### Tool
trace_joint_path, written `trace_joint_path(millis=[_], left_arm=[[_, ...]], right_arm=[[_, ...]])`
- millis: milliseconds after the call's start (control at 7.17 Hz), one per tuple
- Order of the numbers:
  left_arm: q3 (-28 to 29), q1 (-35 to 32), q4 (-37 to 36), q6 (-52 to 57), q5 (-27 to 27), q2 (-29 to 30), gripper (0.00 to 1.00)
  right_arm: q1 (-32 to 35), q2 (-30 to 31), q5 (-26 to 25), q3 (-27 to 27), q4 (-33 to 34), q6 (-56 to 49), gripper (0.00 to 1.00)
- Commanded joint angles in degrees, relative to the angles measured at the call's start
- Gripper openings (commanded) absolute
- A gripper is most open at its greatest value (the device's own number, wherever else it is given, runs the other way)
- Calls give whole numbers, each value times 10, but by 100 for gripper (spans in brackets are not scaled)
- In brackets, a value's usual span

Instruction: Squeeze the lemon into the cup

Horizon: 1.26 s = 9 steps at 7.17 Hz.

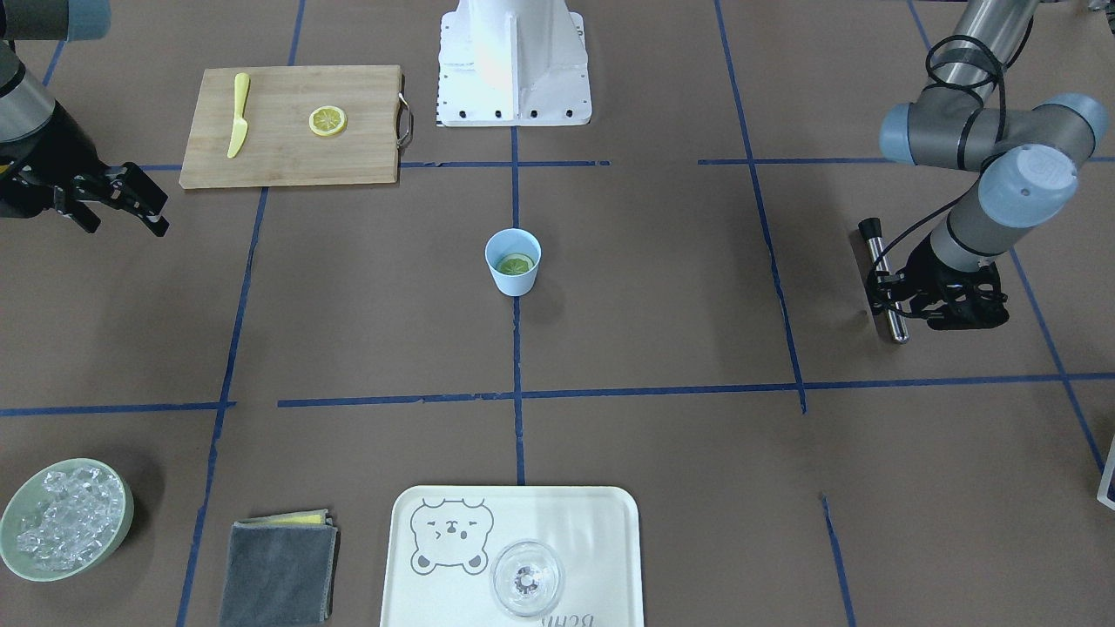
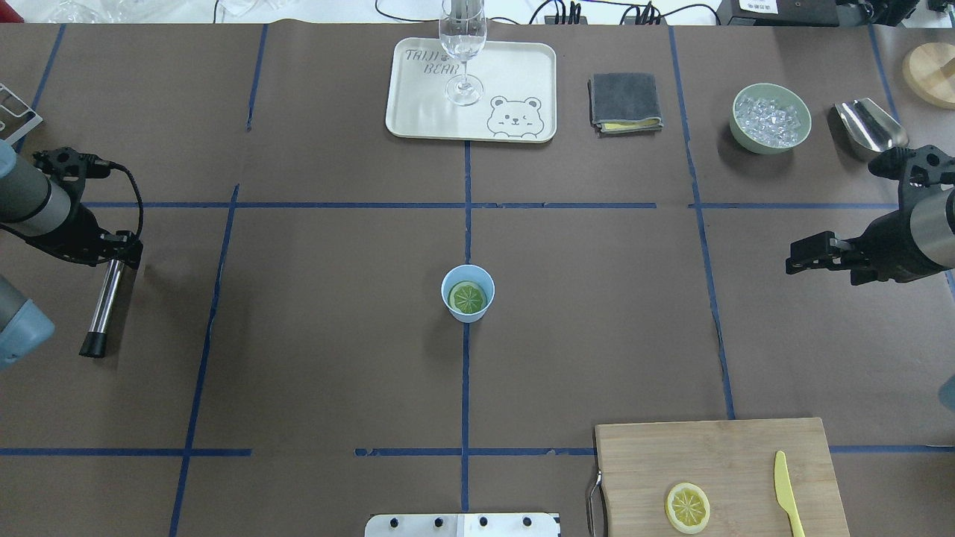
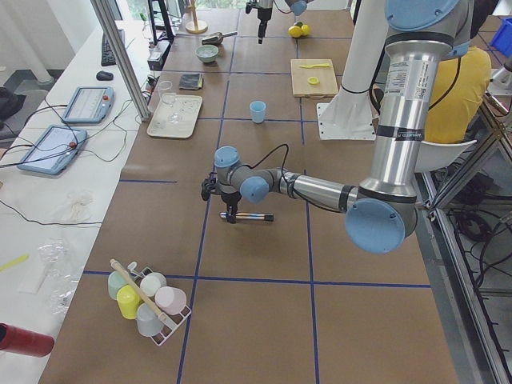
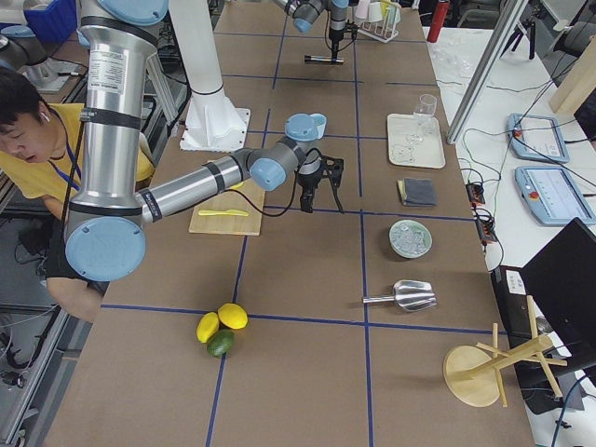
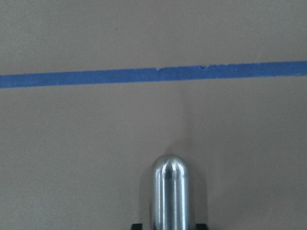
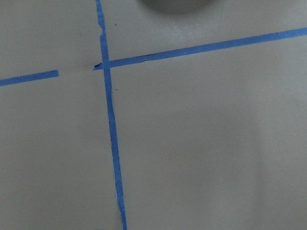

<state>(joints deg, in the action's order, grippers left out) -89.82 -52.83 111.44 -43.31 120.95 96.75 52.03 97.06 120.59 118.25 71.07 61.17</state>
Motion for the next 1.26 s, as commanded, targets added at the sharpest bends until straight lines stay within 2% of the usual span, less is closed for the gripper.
trace_joint_path(millis=[0,140,279,419,558,698,837,977,1116], left_arm=[[-21,-8,10,14,2,-13,100],[-80,-15,10,36,2,-43,100],[-113,-78,8,81,11,-58,100],[-137,-155,1,178,74,-88,100],[-130,-223,2,289,115,-122,100],[-130,-297,-3,352,118,-139,100],[-134,-342,-44,414,118,-142,100],[-134,-396,-152,516,122,-135,100],[-132,-421,-235,577,122,-127,100]], right_arm=[[1,1,1,1,-1,-3,100],[6,4,2,-6,1,-24,100],[44,3,24,-17,5,-61,100],[109,3,94,-41,8,-98,100],[170,8,136,-63,15,-175,100],[218,12,142,-78,51,-251,100],[277,10,142,-94,121,-383,100],[322,1,142,-116,214,-535,100],[358,-6,142,-126,268,-620,100]])
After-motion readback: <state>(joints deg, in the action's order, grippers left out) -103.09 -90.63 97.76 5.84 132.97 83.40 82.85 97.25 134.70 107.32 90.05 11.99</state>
